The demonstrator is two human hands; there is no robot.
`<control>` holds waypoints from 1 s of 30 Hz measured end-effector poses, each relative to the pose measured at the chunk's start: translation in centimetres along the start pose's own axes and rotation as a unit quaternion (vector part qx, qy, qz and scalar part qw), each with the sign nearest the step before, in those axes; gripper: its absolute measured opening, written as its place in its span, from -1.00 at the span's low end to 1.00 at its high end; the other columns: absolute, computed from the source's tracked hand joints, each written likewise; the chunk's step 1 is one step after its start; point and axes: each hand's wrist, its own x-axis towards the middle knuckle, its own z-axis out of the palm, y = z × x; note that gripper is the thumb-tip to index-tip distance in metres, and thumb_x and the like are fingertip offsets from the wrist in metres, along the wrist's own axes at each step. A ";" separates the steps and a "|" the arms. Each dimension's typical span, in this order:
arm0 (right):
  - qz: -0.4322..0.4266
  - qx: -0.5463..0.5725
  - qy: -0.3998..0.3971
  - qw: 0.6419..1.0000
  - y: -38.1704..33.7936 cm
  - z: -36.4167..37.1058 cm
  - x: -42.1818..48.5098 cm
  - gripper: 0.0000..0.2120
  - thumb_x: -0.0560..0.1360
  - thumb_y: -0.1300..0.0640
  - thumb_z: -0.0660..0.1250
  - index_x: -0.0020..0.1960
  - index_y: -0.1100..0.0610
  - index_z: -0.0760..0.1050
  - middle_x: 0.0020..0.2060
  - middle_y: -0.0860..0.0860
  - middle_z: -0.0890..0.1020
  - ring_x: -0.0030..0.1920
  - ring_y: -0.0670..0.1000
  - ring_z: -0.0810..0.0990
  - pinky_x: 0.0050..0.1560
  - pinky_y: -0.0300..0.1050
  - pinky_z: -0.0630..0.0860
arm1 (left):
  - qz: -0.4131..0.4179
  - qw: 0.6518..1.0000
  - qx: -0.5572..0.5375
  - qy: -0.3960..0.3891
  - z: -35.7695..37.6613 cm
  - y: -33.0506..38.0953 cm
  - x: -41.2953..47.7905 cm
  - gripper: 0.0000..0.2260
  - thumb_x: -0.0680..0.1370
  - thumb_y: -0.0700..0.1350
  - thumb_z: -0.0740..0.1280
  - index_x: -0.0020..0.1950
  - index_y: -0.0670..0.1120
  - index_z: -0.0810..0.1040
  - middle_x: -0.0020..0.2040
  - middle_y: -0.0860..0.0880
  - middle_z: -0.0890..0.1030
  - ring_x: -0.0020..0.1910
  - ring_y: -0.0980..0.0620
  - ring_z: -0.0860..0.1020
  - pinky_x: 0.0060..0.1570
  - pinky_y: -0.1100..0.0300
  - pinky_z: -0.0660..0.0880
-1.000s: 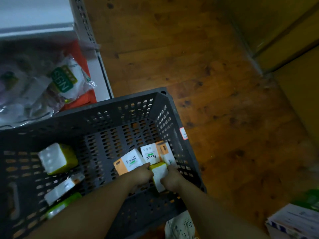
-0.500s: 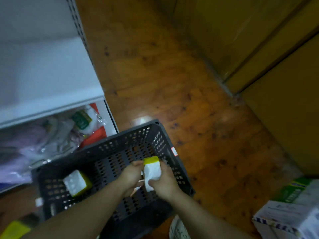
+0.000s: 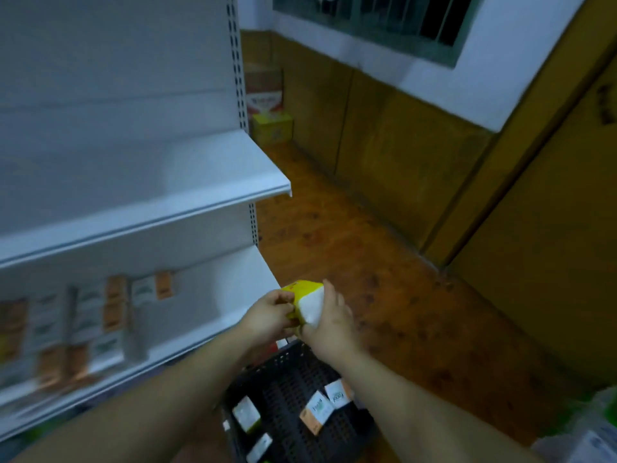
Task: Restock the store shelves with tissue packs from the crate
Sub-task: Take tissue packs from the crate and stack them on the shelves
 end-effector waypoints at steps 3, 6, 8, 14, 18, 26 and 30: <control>-0.036 0.035 0.003 0.999 -4.0 -4.1 -1.8 -0.14 0.40 0.13 0.39 0.53 -0.01 -0.04 0.48 0.02 0.19 0.43 0.12 0.23 0.35 -0.03 0.27 | 0.055 0.995 0.073 0.049 -1.5 3.6 -4.0 -0.72 0.52 -0.35 0.25 0.19 -0.11 0.42 -0.01 -0.13 0.50 -0.20 0.00 0.49 -0.39 0.27 0.48; -0.093 0.076 -0.011 0.993 -7.0 -7.9 -3.6 -0.15 0.40 0.18 0.40 0.53 -0.01 -0.01 0.47 0.02 0.22 0.43 0.08 0.25 0.32 -0.11 0.28 | 0.077 0.980 0.113 0.142 -3.1 5.8 -7.7 -0.46 0.48 -0.22 0.38 0.41 -0.03 0.27 0.24 -0.14 0.43 -0.10 -0.05 0.48 -0.17 0.14 0.44; -0.114 0.125 -0.032 0.985 -8.5 -10.0 -5.0 -0.18 0.42 0.20 0.40 0.52 -0.01 0.02 0.45 0.03 0.25 0.41 0.07 0.28 0.28 -0.12 0.31 | 0.064 0.984 0.070 0.149 -3.8 7.0 -10.2 -0.36 0.49 -0.11 0.39 0.48 0.03 0.14 0.31 -0.10 0.41 -0.03 -0.03 0.49 -0.10 0.07 0.44; -0.153 0.221 -0.071 0.961 -12.0 -13.7 -8.8 -0.24 0.44 0.20 0.41 0.51 0.01 0.09 0.36 -0.02 0.36 0.29 0.04 0.42 0.20 -0.01 0.49 | 0.121 0.986 0.050 0.100 -4.6 10.0 -17.7 -0.80 0.51 0.00 0.35 0.10 0.01 0.48 0.05 -0.02 0.61 -0.07 0.04 0.57 -0.11 0.11 0.47; -0.191 0.218 -0.061 0.955 -15.5 -14.9 -10.5 -0.35 0.53 0.10 0.30 0.53 0.00 0.08 0.45 -0.01 0.29 0.39 0.04 0.35 0.34 0.03 0.39 | 0.158 0.979 0.046 0.124 -6.5 12.7 -21.5 -0.81 0.54 -0.04 0.30 0.15 0.04 0.49 0.06 0.01 0.61 -0.05 0.05 0.56 -0.07 0.12 0.46; -0.277 0.191 0.005 0.942 -24.8 -12.9 -14.0 -0.43 0.50 0.24 0.30 0.43 -0.10 0.25 0.16 0.01 0.47 0.14 0.06 0.51 0.10 -0.02 0.53 | 0.294 0.935 0.059 0.191 -13.7 15.8 -29.8 -0.75 0.55 -0.22 0.28 0.20 -0.02 0.40 -0.05 0.04 0.58 -0.21 0.11 0.56 -0.27 0.22 0.44; -0.296 0.258 -0.032 0.919 -30.7 -8.7 -16.6 -0.50 0.44 0.13 0.41 0.28 -0.12 0.27 0.11 -0.05 0.46 0.07 0.04 0.53 0.01 -0.07 0.57 | 0.316 0.910 0.054 0.262 -20.2 16.3 -33.7 -0.96 0.57 -0.05 0.25 -0.01 0.01 0.43 0.01 -0.06 0.54 -0.13 -0.01 0.49 -0.17 0.10 0.43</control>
